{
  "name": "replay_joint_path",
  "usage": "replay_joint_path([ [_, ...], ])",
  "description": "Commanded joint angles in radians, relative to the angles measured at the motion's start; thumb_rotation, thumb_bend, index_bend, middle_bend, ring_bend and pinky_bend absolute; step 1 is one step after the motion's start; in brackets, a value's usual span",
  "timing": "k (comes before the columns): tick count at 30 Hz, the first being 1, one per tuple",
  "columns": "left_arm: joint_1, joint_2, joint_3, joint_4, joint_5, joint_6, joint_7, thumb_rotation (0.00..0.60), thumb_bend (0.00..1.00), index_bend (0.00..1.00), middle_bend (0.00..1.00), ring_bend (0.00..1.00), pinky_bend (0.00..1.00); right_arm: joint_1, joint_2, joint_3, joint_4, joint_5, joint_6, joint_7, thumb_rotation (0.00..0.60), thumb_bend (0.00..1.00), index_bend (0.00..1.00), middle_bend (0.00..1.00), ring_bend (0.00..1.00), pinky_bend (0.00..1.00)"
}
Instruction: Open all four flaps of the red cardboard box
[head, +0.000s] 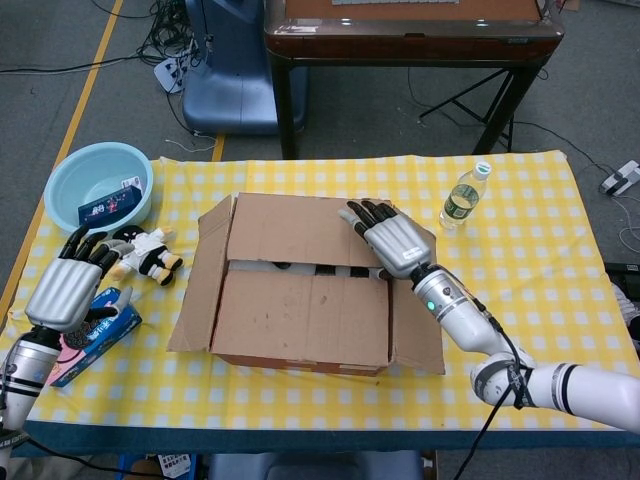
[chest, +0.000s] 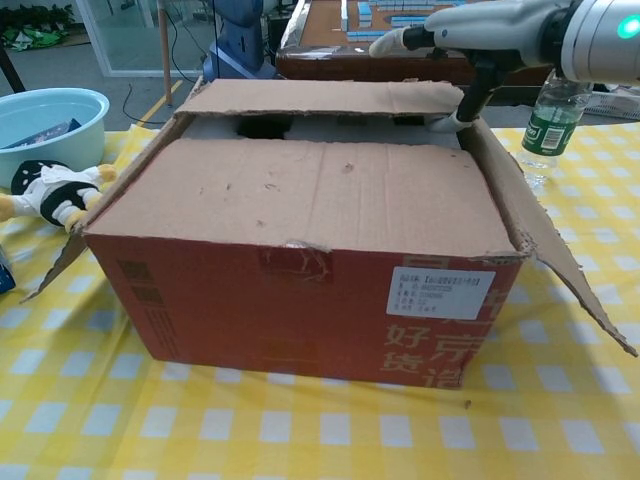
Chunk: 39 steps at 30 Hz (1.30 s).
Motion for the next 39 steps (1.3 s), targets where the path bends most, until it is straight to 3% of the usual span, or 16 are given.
replay_joint_path([
  [1,0.001,-0.001,-0.002,0.003,0.0,-0.001,-0.003,0.404,0.42,0.24,0.22,0.12,0.0,-0.002,0.015,0.02,-0.005,-0.004,0.021,0.017,0.6,0.27,0.0,0.01,0.0,0.11],
  [13,0.007,0.002,-0.012,0.005,0.009,0.001,-0.009,0.401,0.42,0.24,0.22,0.12,0.0,0.03,0.083,0.125,0.006,0.035,0.062,0.065,0.6,0.27,0.0,0.01,0.0,0.11],
  [21,0.018,0.005,-0.014,0.005,0.005,0.006,-0.005,0.402,0.43,0.24,0.22,0.12,0.0,0.093,0.048,0.15,0.125,0.14,0.031,0.033,0.6,0.27,0.0,0.01,0.0,0.11],
  [32,0.035,0.018,-0.014,-0.001,0.0,0.015,-0.002,0.402,0.42,0.24,0.22,0.12,0.0,0.186,-0.054,0.142,0.376,0.302,-0.05,-0.017,0.6,0.27,0.0,0.01,0.0,0.11],
  [39,0.039,0.026,-0.017,-0.005,-0.003,0.016,0.009,0.407,0.42,0.25,0.22,0.12,0.0,0.206,-0.088,0.13,0.458,0.353,-0.087,-0.02,0.6,0.27,0.0,0.01,0.0,0.11],
])
